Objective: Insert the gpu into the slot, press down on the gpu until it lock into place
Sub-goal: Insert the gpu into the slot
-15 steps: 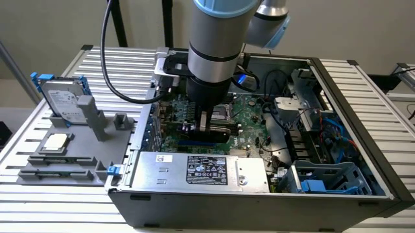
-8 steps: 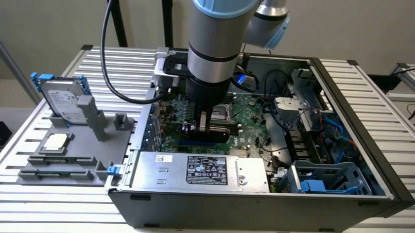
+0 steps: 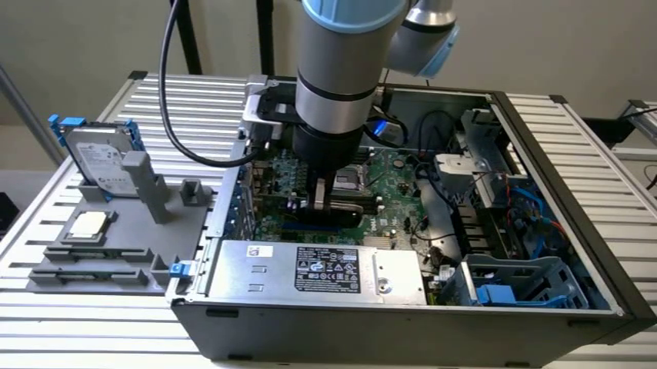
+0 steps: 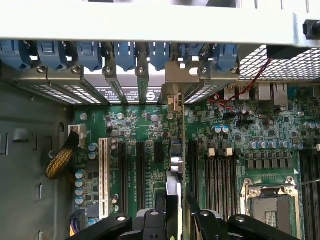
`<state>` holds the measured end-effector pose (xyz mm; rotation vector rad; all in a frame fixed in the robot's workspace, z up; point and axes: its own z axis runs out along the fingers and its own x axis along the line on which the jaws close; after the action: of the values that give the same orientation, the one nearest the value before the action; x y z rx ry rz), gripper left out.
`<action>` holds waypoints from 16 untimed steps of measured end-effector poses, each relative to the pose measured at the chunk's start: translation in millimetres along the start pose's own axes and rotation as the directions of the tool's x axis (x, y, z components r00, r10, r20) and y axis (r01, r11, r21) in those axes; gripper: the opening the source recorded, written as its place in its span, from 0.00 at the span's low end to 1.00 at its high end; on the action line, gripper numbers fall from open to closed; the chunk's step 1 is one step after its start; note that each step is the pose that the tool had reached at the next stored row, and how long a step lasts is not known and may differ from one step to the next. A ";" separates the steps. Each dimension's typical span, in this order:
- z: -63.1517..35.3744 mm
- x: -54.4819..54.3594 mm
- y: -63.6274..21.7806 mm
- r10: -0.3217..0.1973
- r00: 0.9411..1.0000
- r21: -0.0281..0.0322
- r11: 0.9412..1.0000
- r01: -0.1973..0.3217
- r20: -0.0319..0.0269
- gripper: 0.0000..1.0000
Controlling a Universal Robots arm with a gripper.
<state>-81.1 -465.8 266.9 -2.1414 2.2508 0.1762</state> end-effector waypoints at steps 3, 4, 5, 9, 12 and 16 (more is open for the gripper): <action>0.6 -0.5 0.1 0.000 1.000 0.000 1.000 0.000 -0.001 0.26; 0.9 -0.7 0.1 0.000 1.000 0.000 1.000 0.000 -0.001 0.26; 1.2 -0.9 0.1 0.000 1.000 0.000 1.000 0.000 -0.002 0.26; 3.2 -1.6 0.0 0.000 1.000 0.000 1.000 0.000 -0.006 0.26; 4.3 -2.0 0.0 -0.001 1.000 0.000 1.000 0.001 -0.008 0.26; 5.0 -2.5 0.0 -0.003 1.000 -0.001 1.000 0.003 -0.012 0.26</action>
<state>-81.3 -462.8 262.1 -2.1526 2.2542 0.1653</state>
